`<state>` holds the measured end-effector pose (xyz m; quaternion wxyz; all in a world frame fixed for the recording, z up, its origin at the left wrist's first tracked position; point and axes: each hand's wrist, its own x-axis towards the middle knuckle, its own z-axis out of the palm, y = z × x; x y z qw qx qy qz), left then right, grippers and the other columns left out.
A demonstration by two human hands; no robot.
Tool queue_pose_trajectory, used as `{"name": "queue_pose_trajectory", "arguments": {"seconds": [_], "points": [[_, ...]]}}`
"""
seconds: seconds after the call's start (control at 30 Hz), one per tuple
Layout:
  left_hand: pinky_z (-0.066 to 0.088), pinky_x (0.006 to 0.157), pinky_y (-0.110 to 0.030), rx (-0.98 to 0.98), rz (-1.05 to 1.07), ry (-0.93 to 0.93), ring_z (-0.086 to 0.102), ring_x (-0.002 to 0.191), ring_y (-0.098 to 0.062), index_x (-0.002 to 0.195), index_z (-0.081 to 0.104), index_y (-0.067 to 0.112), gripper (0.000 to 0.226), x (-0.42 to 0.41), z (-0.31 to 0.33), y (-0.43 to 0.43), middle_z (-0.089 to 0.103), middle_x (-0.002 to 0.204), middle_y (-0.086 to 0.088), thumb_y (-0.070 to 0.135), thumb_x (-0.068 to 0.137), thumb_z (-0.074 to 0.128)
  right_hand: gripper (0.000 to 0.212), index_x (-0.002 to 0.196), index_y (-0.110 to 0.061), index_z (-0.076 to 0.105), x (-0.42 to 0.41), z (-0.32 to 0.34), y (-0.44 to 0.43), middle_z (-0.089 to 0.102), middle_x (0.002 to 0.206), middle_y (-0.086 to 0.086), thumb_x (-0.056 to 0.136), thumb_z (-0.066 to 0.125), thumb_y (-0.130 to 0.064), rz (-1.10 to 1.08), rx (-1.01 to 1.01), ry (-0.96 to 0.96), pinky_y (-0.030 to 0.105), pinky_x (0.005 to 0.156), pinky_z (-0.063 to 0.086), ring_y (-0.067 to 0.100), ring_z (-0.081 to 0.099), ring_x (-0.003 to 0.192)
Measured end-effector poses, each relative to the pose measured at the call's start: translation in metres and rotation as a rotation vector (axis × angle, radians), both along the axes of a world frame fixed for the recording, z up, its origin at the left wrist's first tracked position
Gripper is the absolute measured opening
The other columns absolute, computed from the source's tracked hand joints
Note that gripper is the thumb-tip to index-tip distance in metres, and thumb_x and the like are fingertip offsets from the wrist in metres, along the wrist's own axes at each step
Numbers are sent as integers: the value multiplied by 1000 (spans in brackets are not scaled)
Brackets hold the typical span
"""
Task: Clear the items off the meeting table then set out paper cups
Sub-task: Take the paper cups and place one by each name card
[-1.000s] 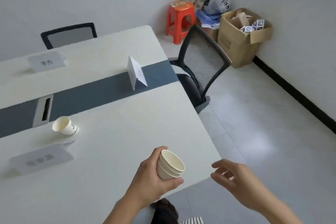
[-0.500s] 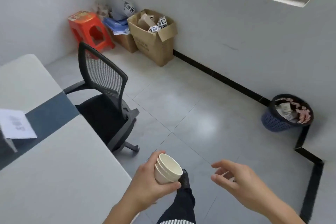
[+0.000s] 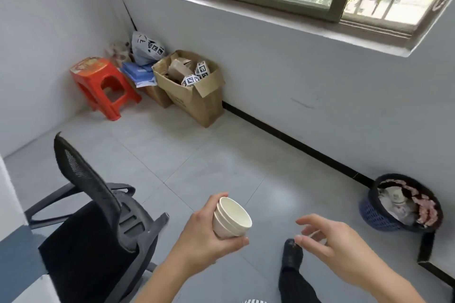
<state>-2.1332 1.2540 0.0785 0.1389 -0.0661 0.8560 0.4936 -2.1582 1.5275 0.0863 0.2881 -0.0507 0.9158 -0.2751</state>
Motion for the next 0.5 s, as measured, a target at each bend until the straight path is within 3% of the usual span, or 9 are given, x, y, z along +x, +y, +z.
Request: {"name": "queue_pose_trajectory", "arguments": {"seconds": [0.13, 0.27, 0.37, 0.5], "points": [[59, 61, -30, 20, 121, -28, 63, 88, -14, 113, 44, 53, 73, -77, -12, 13, 64, 98, 7, 50, 53, 85, 40, 122, -42, 53, -106, -17, 8, 63, 109, -18, 86, 54, -58, 146, 47, -38, 19, 84, 49, -1, 62, 94], [54, 63, -14, 13, 185, -39, 62, 92, -11, 115, 43, 53, 75, -141, -11, 25, 64, 100, 9, 53, 53, 84, 44, 125, -39, 53, -218, -16, -1, 64, 113, -16, 86, 54, -58, 243, 55, 3, 23, 86, 50, 1, 63, 95], [53, 72, -15, -13, 300, -37, 61, 94, -6, 122, 42, 50, 83, -170, -5, 14, 64, 102, 12, 56, 51, 84, 41, 122, -37, 55, -285, -6, -24, 65, 108, -17, 87, 54, -57, 360, 50, 33, 23, 84, 51, 1, 64, 91], [51, 72, -16, 12, 568, -38, 60, 94, -2, 118, 46, 49, 81, -196, -9, -27, 64, 103, 18, 56, 48, 86, 36, 118, -36, 58, -363, 1, -84, 66, 100, -18, 87, 56, -54, 511, 1, 37, 21, 80, 52, -2, 65, 86]]}}
